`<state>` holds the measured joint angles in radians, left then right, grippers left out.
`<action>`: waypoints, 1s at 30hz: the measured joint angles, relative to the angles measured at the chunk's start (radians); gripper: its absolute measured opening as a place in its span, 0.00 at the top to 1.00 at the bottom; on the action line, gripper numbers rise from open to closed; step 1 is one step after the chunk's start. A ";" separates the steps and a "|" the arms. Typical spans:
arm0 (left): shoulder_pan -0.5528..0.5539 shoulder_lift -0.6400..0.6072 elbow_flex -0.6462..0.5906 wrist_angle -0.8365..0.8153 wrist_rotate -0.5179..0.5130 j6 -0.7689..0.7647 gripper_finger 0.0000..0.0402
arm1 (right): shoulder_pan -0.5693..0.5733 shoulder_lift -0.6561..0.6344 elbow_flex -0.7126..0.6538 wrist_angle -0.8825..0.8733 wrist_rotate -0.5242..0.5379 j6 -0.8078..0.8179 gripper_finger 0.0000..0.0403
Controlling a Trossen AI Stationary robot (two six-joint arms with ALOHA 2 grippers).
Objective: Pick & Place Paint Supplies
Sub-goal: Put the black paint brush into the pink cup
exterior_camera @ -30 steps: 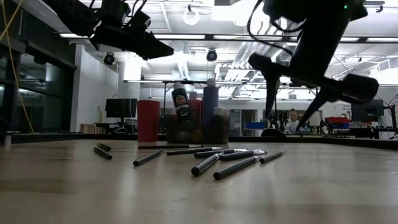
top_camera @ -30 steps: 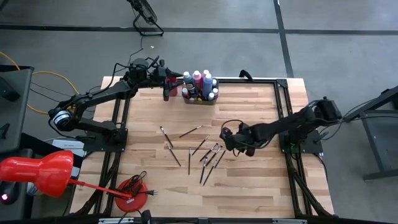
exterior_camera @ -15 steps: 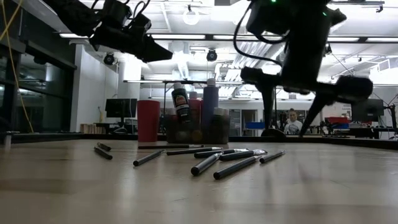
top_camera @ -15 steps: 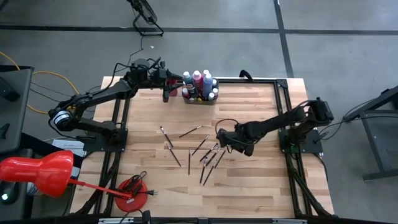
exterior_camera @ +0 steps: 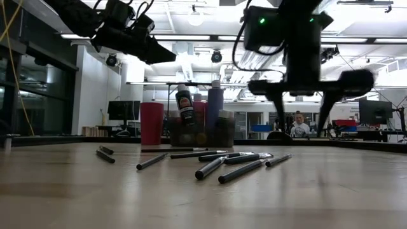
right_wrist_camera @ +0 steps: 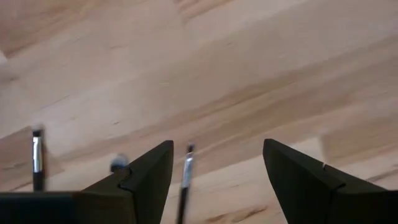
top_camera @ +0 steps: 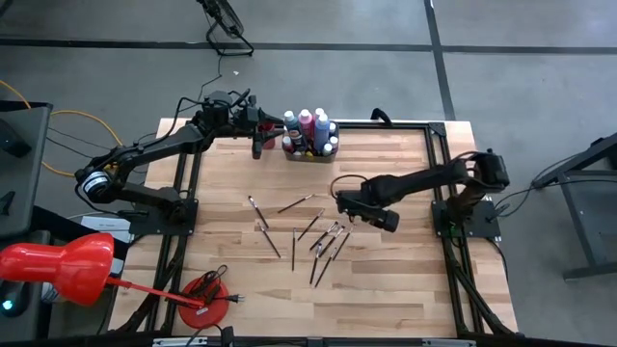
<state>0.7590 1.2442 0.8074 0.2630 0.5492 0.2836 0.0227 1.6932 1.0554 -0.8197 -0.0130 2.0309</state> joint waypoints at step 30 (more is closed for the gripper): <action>0.000 0.000 0.000 -0.036 0.069 -0.001 0.60 | 0.030 0.127 0.000 0.097 -0.037 0.079 0.67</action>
<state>0.7593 1.2446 0.8070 0.2272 0.6183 0.2827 0.0532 1.8206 1.0550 -0.7231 -0.0502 2.1102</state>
